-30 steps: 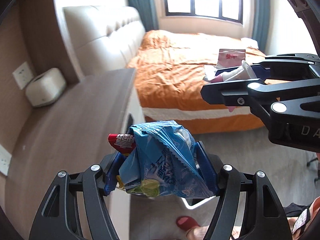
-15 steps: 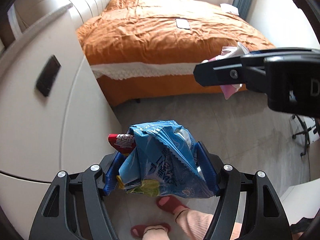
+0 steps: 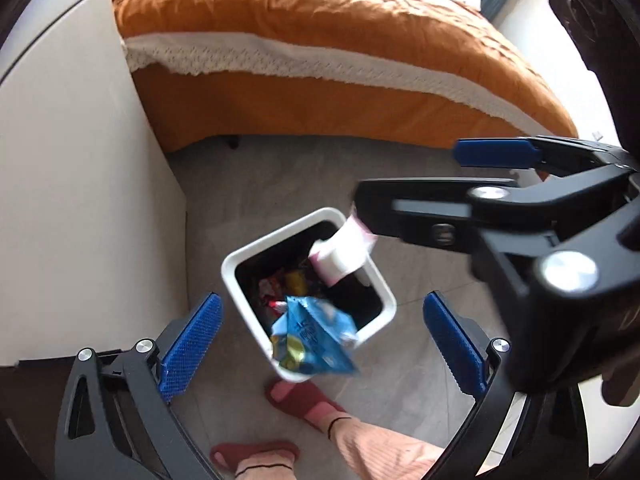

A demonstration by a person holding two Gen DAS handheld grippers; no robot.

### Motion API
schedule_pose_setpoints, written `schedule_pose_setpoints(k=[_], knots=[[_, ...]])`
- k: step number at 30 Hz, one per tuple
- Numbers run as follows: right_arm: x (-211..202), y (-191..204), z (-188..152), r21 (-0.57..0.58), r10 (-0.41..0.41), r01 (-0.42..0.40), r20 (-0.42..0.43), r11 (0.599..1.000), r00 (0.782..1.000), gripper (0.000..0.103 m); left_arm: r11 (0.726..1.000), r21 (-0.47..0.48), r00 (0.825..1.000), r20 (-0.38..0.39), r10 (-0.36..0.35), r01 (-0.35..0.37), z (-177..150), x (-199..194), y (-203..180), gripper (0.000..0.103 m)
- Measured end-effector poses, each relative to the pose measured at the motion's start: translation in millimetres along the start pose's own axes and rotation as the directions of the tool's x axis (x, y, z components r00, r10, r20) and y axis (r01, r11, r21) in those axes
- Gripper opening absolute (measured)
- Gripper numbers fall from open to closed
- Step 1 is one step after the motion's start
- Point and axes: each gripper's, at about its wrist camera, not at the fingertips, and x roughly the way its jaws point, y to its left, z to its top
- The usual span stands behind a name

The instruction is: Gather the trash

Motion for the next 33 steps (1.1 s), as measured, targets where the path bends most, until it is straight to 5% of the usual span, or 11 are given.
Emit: schedule_pose_setpoints(k=[10,20,25,33], knots=[[-9,-1,8,-0.019,-0.009,0.009,0.006,1.000,1.000,0.099,0.999,-0.034,0.999,0.024,0.024,-0.023,9,-17,3,0.098],[-78,38,30,-0.106,0.030,-0.022,0.075,0.994,0.997,0.099,0.994,-0.080,0.988,0.135,0.078,-0.067,31,-108,-5,0.098],[-146,69,48,-0.175,0.057,-0.020,0.205,0.984,0.977,0.099,0.988,-0.111,0.963,0.234,0.133,-0.109,39,-184,-11,0.098],[-237,128,74,-0.318,0.173,-0.049,0.375,0.947,0.910,0.099,0.953,-0.233,0.886,0.375,0.271,-0.193,29,-302,-9,0.098]])
